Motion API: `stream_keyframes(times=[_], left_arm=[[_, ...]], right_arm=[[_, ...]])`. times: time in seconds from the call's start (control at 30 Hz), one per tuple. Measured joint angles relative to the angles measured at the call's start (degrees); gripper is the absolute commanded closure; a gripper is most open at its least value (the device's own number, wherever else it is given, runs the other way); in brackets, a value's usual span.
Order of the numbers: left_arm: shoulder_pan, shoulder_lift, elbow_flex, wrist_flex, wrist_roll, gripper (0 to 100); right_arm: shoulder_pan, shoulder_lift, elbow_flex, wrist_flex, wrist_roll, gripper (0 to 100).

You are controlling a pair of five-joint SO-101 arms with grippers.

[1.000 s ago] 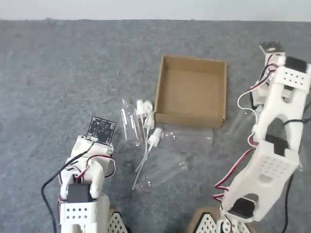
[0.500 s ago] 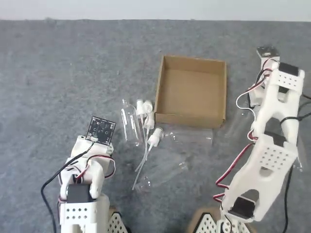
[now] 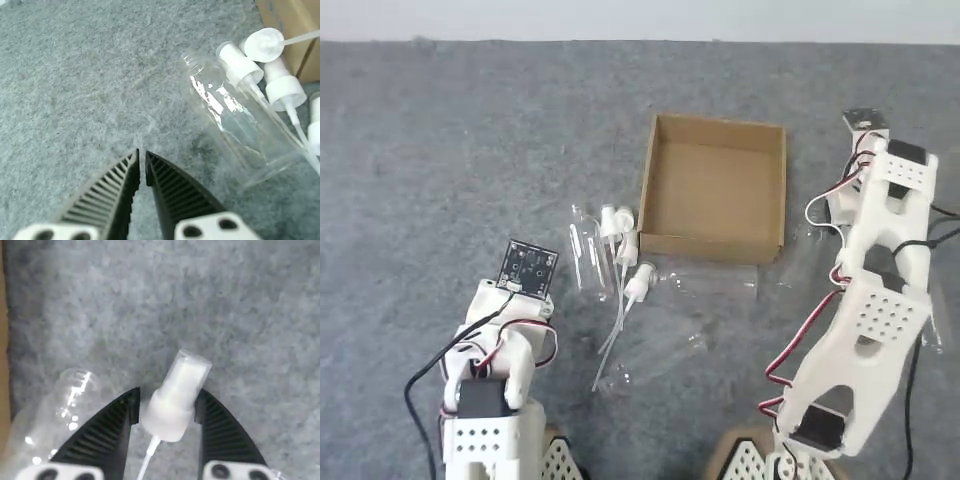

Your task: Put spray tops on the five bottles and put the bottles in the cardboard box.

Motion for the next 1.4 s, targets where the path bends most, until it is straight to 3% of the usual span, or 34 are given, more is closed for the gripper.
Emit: stream_keyframes(times=[0.13, 0.3, 0.43, 0.8, 1.0, 1.4], left_arm=[[0.0, 0.0, 0.0, 0.0, 0.0, 99], [0.0, 0.0, 0.0, 0.0, 0.0, 99], [0.0, 0.0, 0.0, 0.0, 0.0, 99], [0.0, 0.0, 0.0, 0.0, 0.0, 99], [0.0, 0.0, 0.0, 1.1, 0.0, 99], [0.0, 0.0, 0.0, 1.1, 0.0, 99]], right_arm=[[1.0, 1.0, -0.5, -1.0, -0.1, 86.1], [1.7, 1.1, -0.8, -1.1, 0.0, 99.7], [2.9, 1.2, -2.4, -1.1, 0.0, 97.6], [2.8, 1.3, -24.5, 20.5, 0.3, 98.1], [-1.6, 1.3, -34.1, 24.7, -4.6, 98.1], [-13.5, -7.6, -31.4, 24.8, -8.7, 98.1]])
